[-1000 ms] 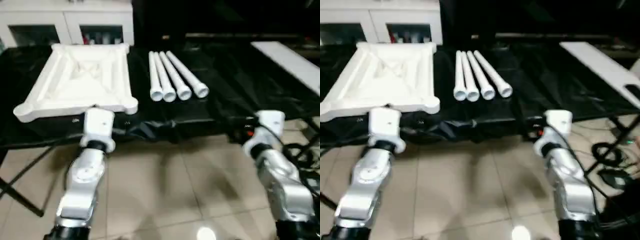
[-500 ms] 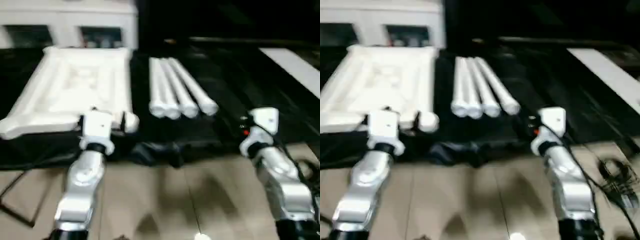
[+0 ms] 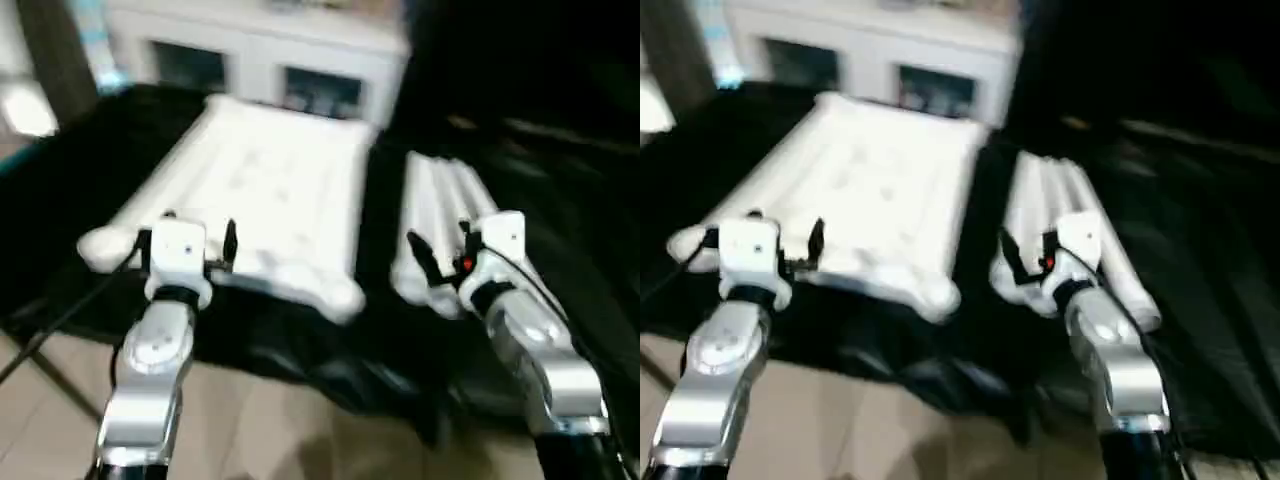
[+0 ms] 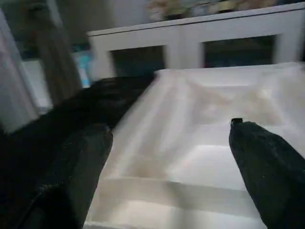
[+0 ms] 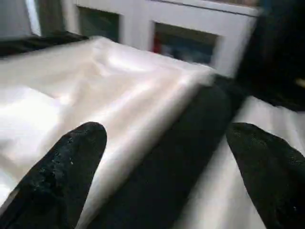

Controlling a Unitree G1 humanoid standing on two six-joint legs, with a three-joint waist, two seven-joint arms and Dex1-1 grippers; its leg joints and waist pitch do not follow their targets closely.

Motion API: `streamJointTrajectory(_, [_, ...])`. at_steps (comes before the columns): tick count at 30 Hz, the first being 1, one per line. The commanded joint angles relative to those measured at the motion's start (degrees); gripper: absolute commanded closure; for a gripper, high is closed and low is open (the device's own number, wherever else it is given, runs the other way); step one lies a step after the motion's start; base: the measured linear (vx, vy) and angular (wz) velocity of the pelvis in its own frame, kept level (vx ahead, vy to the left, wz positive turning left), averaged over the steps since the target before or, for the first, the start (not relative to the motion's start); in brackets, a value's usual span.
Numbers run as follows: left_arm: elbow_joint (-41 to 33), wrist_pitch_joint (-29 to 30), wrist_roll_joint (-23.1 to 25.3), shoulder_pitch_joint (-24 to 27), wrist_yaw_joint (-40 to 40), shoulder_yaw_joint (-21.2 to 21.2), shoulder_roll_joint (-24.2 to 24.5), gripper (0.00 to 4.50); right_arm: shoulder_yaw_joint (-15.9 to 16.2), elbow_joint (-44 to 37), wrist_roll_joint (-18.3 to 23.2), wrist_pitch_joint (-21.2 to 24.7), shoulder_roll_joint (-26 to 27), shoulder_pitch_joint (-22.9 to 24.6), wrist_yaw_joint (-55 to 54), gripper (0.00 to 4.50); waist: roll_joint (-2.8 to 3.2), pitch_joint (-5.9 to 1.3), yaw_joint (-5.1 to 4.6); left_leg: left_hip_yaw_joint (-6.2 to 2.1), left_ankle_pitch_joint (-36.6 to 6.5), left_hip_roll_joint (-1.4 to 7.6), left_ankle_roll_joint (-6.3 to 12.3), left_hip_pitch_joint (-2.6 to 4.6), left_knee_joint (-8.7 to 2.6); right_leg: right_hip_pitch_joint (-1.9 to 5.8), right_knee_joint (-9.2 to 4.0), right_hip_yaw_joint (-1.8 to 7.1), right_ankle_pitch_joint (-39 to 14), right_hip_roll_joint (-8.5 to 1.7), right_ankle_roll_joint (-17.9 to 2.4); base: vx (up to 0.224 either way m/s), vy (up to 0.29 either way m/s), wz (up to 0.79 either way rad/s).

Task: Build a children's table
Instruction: Move to table

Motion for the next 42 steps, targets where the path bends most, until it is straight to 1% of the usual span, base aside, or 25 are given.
streamJointTrajectory(1, [0.3, -0.1, -0.5, -0.9, -1.0, -0.5, 0.1, 0.03, -0.3, 0.0, 0.2, 1.1, -0.5, 0.8, -0.2, 0.01, 1.64, -5.07, -2.92, -8.16, 2.7, 9.25, 10.71, 10.71, -7.53, -9.06, 7.17, -0.24, -9.5, 0.11, -2.3, 0.221, 0.129, 0.2])
streamJointTrajectory(3, [1.6, -0.5, -0.9, -1.6, -2.5, -1.6, 0.3, 0.03, -0.8, -0.7, -0.1, 0.7, -0.3, 1.9, -0.8, 0.01, 2.83, -3.89, -1.52, -5.36, 5.1, 6.97, 11.54, 7.56, -8.24, -11.21, 9.35, -0.53, -3.4, -0.33, 3.1, 0.214, 0.125, 0.14])
streamJointTrajectory(4, [2.2, -0.7, -1.1, -1.9, -3.2, -2.1, 0.4, 0.03, -1.0, -1.1, 0.0, 1.5, -0.2, 2.4, -1.2, 0.01, 1.57, -4.38, -1.83, -4.13, 7.4, 6.51, 14.17, 7.9, -8.62, -12.55, 8.92, -0.71, 1.8, -0.73, 3.3, 0.202, 0.088, 0.04])
streamJointTrajectory(5, [2.8, -0.9, -1.4, -2.1, -3.8, -2.6, 0.4, 0.03, -1.6, -1.7, 0.4, 1.6, 0.2, 3.1, -1.7, 0.01, 2.19, -4.44, -2.16, 0.82, 8.5, 7.71, 8.33, 9.86, -9.06, -14.39, 8.01, -1.12, 4.1, -1.26, 1.0, 0.202, 0.088, 0.04])
streamJointTrajectory(6, [3.1, -1.1, -1.6, -2.1, -4.2, -2.8, 0.3, 0.03, -2.0, -2.1, 0.6, 1.7, 0.5, 3.6, -2.0, 0.01, 0.46, -2.82, -1.29, 5.54, 2.8, 7.21, 1.02, 8.48, -11.5, -12.86, 5.76, -1.9, 10.2, -1.79, -4.4, 0.233, 0.024, -0.26])
streamJointTrajectory(7, [3.4, -1.1, -1.8, -2.3, -4.6, -3.1, 0.1, 0.03, -2.2, -3.3, 0.6, 2.2, 0.3, 4.3, -2.3, 0.01, -1.13, -2.6, -1.67, 7.39, -3.3, 7.28, -0.18, 8.26, -12.66, -10.94, 3.62, -1.36, 11.4, -2.64, -6.7, 0.286, -0.038, -0.47])
streamJointTrajectory(8, [3.5, -1.1, -1.9, -2.3, -4.6, -3.1, 0.0, 0.03, -2.2, -3.5, 0.6, 2.3, 0.3, 4.4, -2.3, 0.01, -3.07, -2.56, -0.92, 12.57, -16.7, 3.3, -1.26, 10.2, -10.91, -9.11, -0.89, 1.16, 2.9, -2.15, -13.2, 0.286, -0.038, -0.47])
streamJointTrajectory(9, [4.1, -1.4, -2.4, -2.4, -5.5, -3.5, -0.4, 0.03, -2.3, -5.8, 0.2, 2.9, 0.0, 6.0, -2.8, 0.01, -3.86, -1.66, 2.37, 11.45, -20.3, -4.68, 1.35, 10.44, 1.86, -5.7, -10.39, 11.47, -28.0, -4.5, -16.6, 0.288, -0.058, -0.19])
streamJointTrajectory(10, [4.4, -1.8, -2.8, -2.4, -6.5, -4.4, -0.9, 0.03, -2.9, -9.0, -0.1, 4.0, -0.3, 8.0, -3.5, 0.01, -2.77, -2.43, 3.69, 6.55, -15.6, -4.5, 0.54, 6.26, 4.04, 0.3, -9.0, 18.38, -36.4, -8.71, -25.3, 0.281, -0.003, -0.25])
streamJointTrajectory(12, [4.8, -2.8, -3.3, -2.0, -7.5, -4.9, -1.2, 0.03, -3.4, -11.5, -0.2, 4.8, 0.1, 9.8, -4.4, 0.01, -3.59, -2.51, 4.63, 2.48, -7.3, -5.47, -4.19, 1.06, 7.65, 2.54, -5.48, 19.59, -26.6, -3.38, -27.8, 0.275, 0.003, -0.35])
streamJointTrajectory(14, [3.8, -3.2, -5.0, -0.9, -8.8, -5.4, -2.0, 0.03, -4.6, -14.3, 1.1, 6.6, 0.4, 11.3, -4.9, 0.01, -2.47, -2.45, 5.44, -0.44, -1.6, -5.19, -6.73, -1.69, 8.75, 2.18, -4.98, 21.18, -12.8, -1.62, -25.5, 0.204, -0.014, -0.35])
streamJointTrajectory(15, [3.4, -2.8, -5.4, -0.2, -8.9, -5.3, -2.3, 0.03, -4.7, -15.7, 1.5, 7.2, 0.5, 12.0, -5.1, 0.01, -0.92, -2.99, 4.43, -4.0, 8.3, -1.54, -5.88, -5.38, 7.19, 1.91, -3.77, 18.0, 3.6, -5.55, -24.5, 0.175, 0.027, -0.18])
streamJointTrajectory(16, [3.1, -2.8, -5.8, 1.0, -8.6, -5.0, -2.5, 0.03, -4.4, -17.3, 1.9, 8.3, 0.7, 12.8, -5.2, 0.01, 0.69, -3.35, 3.61, -4.15, 15.8, -0.53, -5.46, -5.19, 1.37, -0.87, -2.91, 13.73, 10.9, -0.7, -17.3, 0.173, 0.053, -0.02])
streamJointTrajectory(17, [3.1, -3.4, -5.9, 1.6, -8.6, -4.6, -2.4, 0.03, -4.0, -17.7, 2.1, 8.7, 0.9, 13.2, -5.2, 0.01, 2.23, -3.54, 3.25, -3.9, 19.7, -0.44, -3.38, -4.67, -2.52, -1.23, -2.72, 11.73, 10.8, 1.64, -12.8, 0.173, 0.053, -0.02])
streamJointTrajectory(18, [2.5, -3.9, -5.6, 2.6, -7.6, -3.9, -2.5, 0.03, -3.7, -17.7, 2.1, 9.0, 1.2, 13.0, -5.5, 0.01, 3.82, -3.97, 0.36, -8.26, 28.0, 9.07, 0.37, -0.98, -6.23, -7.12, 4.88, 6.72, 6.2, 2.17, -3.3, 0.127, 0.04, -0.02])
streamJointTrajectory(19, [2.5, -3.9, -5.6, 2.6, -7.6, -3.9, -2.5, 0.03, -3.7, -17.7, 2.1, 9.0, 1.2, 13.0, -5.5, 0.01, 2.12, -4.83, -0.72, -10.09, 35.0, 12.14, 4.97, 0.88, -6.04, -7.13, 5.68, 6.36, 4.4, -0.44, -1.1, 0.095, 0.025, 0.16])
streamJointTrajectory(21, [0.4, -4.1, -4.9, 4.1, -7.5, -4.9, -2.4, 0.03, -3.8, -16.9, 2.8, 9.9, 1.5, 12.1, -5.5, 0.01, 0.67, -4.28, -0.01, -5.5, 50.5, 5.64, 4.82, -0.94, -3.59, -6.4, 1.76, 6.2, 17.4, -2.35, 1.7, 0.093, 0.027, 0.18])
streamJointTrajectory(23, [-0.2, -4.4, -3.5, 4.6, -6.4, -5.4, -2.3, 0.03, -3.5, -16.2, 2.7, 10.2, 1.2, 11.7, -4.8, 0.01, -0.92, -3.88, 0.28, -1.54, 32.2, 1.31, 2.39, -3.71, -3.82, -3.98, -1.1, 6.18, 17.2, -3.76, -0.2, 0.0, 0.0, 0.0])
streamJointTrajectory(26, [-3.4, -2.7, -3.9, 7.6, -5.2, -4.8, -3.4, 0.03, -2.5, -16.7, 2.3, 11.9, 0.2, 10.8, -3.6, 0.01, -0.94, -3.0, -0.67, -0.89, -1.8, 4.66, -3.72, -2.21, -7.97, -3.29, -2.78, 4.77, 1.7, -2.75, -5.5, -0.019, -0.048, 0.06])
streamJointTrajectory(29, [-3.6, -2.2, -4.2, 8.1, -5.0, -4.4, -3.6, 0.03, -2.5, -17.2, 2.4, 12.4, -0.1, 10.5, -3.4, 0.01, 1.01, -2.41, -3.3, -4.74, -19.7, 13.04, 0.76, -0.97, -13.54, -4.58, 1.01, 1.73, -5.4, -1.75, -7.8, -0.033, -0.118, 0.15])
streamJointTrajectory(31, [-3.7, -1.6, -3.9, 8.4, -5.6, -5.1, -3.1, 0.03, -2.8, -16.6, 2.5, 12.2, -1.2, 10.0, -2.8, 0.01, 0.91, -2.65, -3.68, -3.34, -18.0, 12.23, 7.1, -1.15, -13.04, -5.02, 1.8, 2.35, -2.9, -2.96, -8.6, -0.021, -0.195, 0.17])
streamJointTrajectory(32, [-3.9, -1.5, -3.5, 8.4, -6.3, -6.0, -2.5, 0.03, -3.2, -16.1, 2.8, 11.9, -1.7, 9.6, -2.3, 0.01, -0.18, -2.42, -3.22, 0.46, -16.0, 6.75, 7.82, -2.93, -9.24, -4.43, -3.49, 4.32, -5.9, -4.97, -13.1, -0.016, -0.214, 0.14])
streamJointTrajectory(33, [-4.5, -1.7, -2.6, 8.4, -7.7, -7.4, -1.4, 0.03, -3.6, -15.3, 3.1, 11.2, -2.2, 9.2, -1.4, 0.01, -2.12, -2.72, 0.07, 3.63, 0.8, 0.91, 3.57, -4.09, -0.73, -3.2, -8.71, 7.44, -31.9, -8.83, -3.6, -0.038, -0.211, 0.03])
streamJointTrajectory(35, [-5.4, -0.9, -2.9, 8.4, -9.4, -8.4, -0.8, 0.03, -3.8, -14.5, 3.6, 10.6, -2.8, 8.8, 0.0, 0.01, -2.78, -3.03, 1.52, 3.32, 4.6, 1.83, 0.59, -5.36, -3.34, -2.61, -7.4, 7.36, -37.9, -7.28, 9.9, -0.045, -0.173, -0.09])
streamJointTrajectory(42, [-10.1, 2.0, -10.0, 7.9, -18.6, -10.0, 2.3, 0.03, -1.9, -14.3, 6.0, 10.4, -8.9, 8.8, 10.3, 0.01, 0.31, -2.91, 2.32, 2.93, -3.6, 4.68, 0.26, -2.35, -7.34, -3.82, -6.45, 3.42, -20.4, -4.07, 3.1, -0.013, -0.049, -0.02])
